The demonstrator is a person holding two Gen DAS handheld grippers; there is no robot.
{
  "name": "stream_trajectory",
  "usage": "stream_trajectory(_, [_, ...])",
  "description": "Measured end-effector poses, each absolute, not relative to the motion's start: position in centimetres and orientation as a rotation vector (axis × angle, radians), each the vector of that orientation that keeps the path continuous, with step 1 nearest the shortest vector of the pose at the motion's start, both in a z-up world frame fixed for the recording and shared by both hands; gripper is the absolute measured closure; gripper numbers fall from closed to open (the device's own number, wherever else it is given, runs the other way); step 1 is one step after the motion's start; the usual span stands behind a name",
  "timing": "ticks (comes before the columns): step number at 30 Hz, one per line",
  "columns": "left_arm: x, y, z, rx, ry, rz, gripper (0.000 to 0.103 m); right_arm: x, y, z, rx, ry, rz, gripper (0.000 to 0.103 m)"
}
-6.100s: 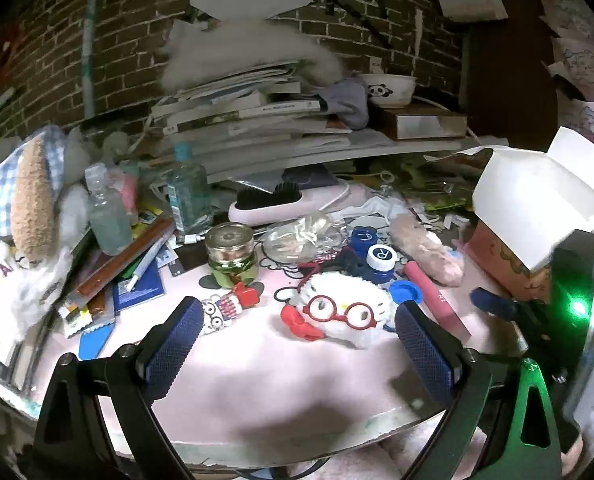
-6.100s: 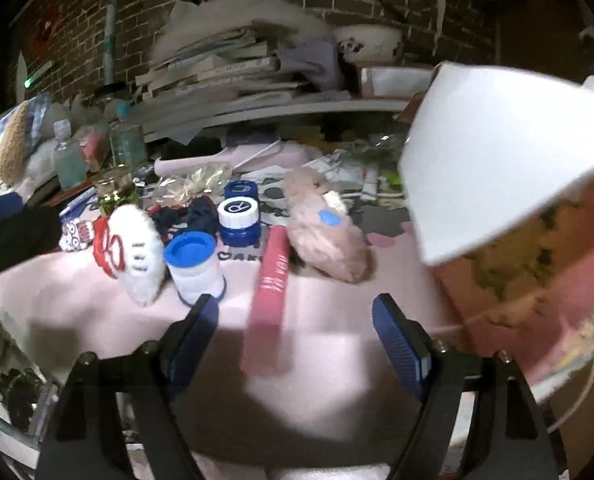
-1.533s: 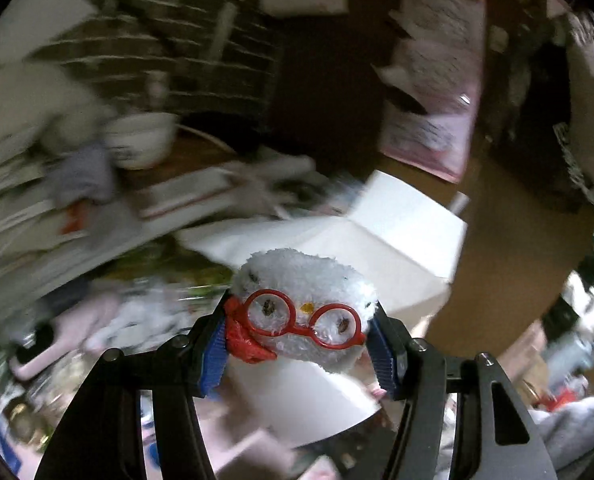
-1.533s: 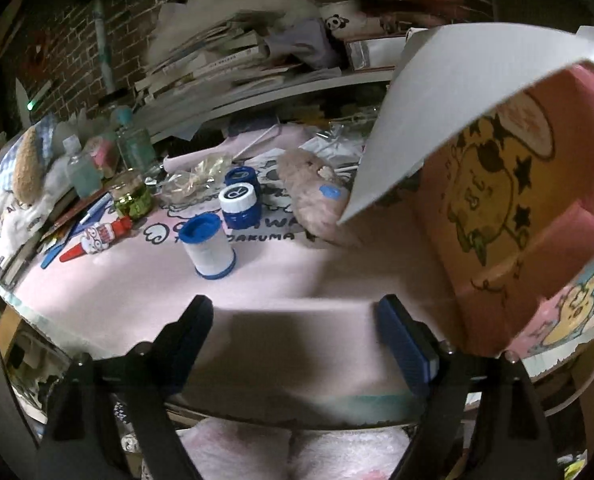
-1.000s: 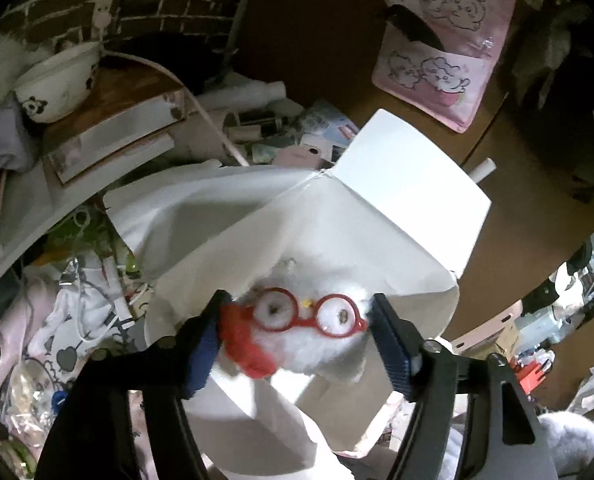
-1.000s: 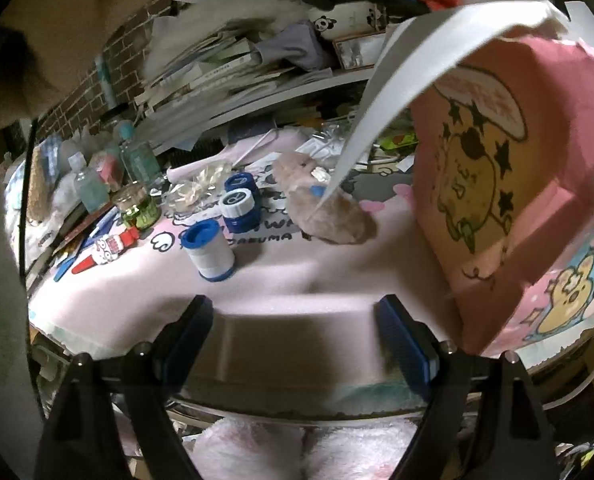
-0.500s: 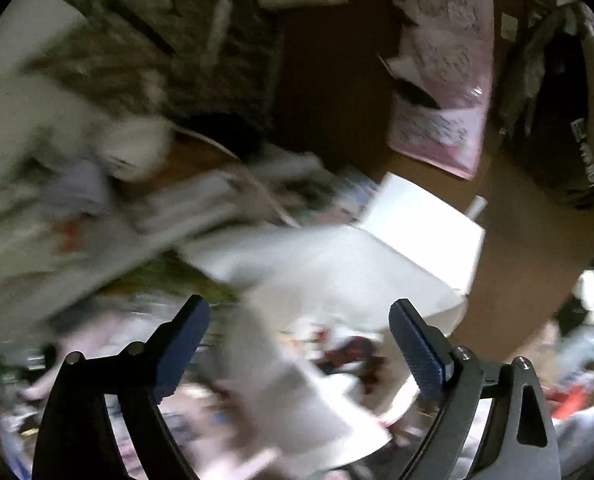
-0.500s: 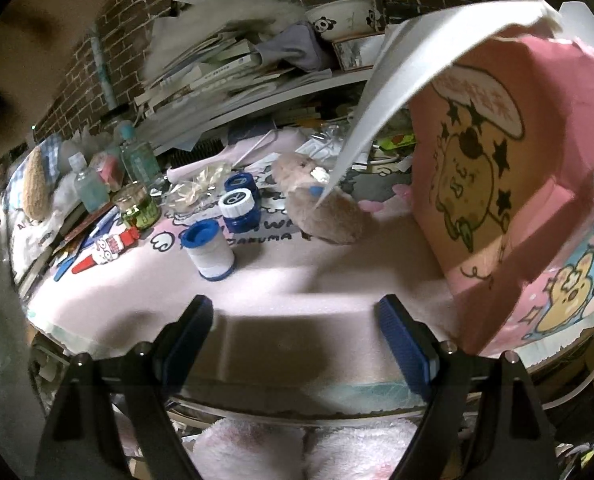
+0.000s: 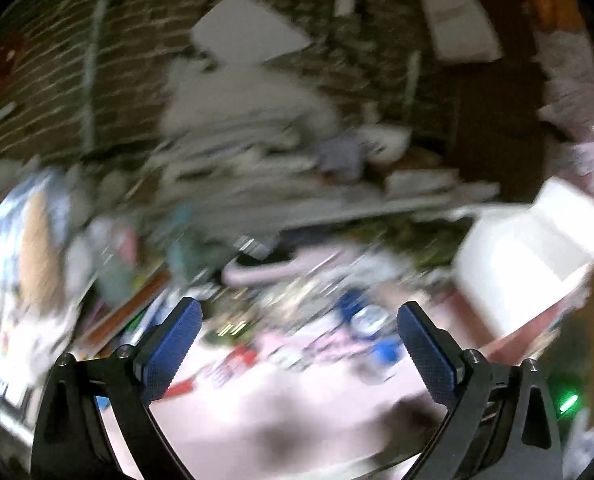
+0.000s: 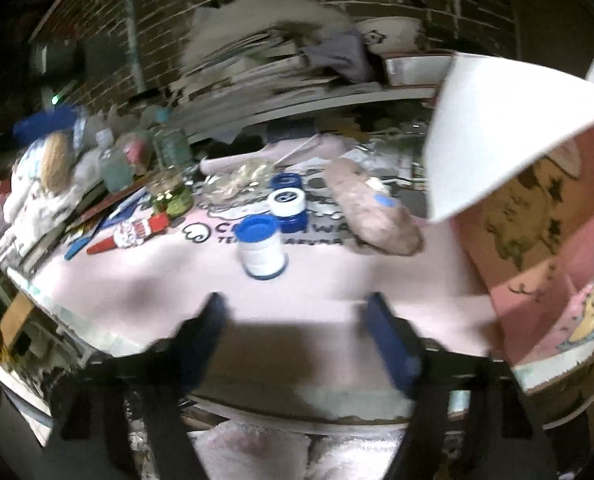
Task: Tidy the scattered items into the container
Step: 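Withdraw the left gripper from the box, then grasp the blue-capped white container with the right gripper, then carry the blue-capped container into the white box and open the right gripper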
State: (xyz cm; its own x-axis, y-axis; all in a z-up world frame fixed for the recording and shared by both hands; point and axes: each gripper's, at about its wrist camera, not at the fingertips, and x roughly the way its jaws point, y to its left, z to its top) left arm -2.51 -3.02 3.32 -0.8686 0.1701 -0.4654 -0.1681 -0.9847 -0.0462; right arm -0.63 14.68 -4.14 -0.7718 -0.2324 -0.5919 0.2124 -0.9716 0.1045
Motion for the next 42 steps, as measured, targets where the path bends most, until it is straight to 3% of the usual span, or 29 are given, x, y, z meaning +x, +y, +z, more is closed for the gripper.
stream_trajectory(10, [-2.6,-4.9,-1.8,-0.915,-0.082,2.855,0.005,-3.3,13.5,-4.2,0.949,-0.034,-2.706,0.052])
stream_trajectory(17, [-2.7,-4.6,-2.5,-0.941,-0.079,2.832,0.005,-5.0,12.9,-4.3,0.955,-0.03,-2.698,0.062])
stream_trajectory(22, [-3.0,-4.6,-2.8,-0.964,-0.091,2.826,0.005,-5.6,13.1,-4.2,0.963,-0.065,-2.68,0.075])
stream_trajectory(33, [-3.0,-4.7,-3.4,-0.996,-0.095,2.826,0.005,-4.9,13.2,-3.5,0.909,-0.066,-2.689,0.076])
stream_trajectory(42, [-3.3,-5.5,-3.9,-1.053,-0.124,2.827,0.005,-1.6,12.4,2.4,0.726,-0.02,-2.62,0.076])
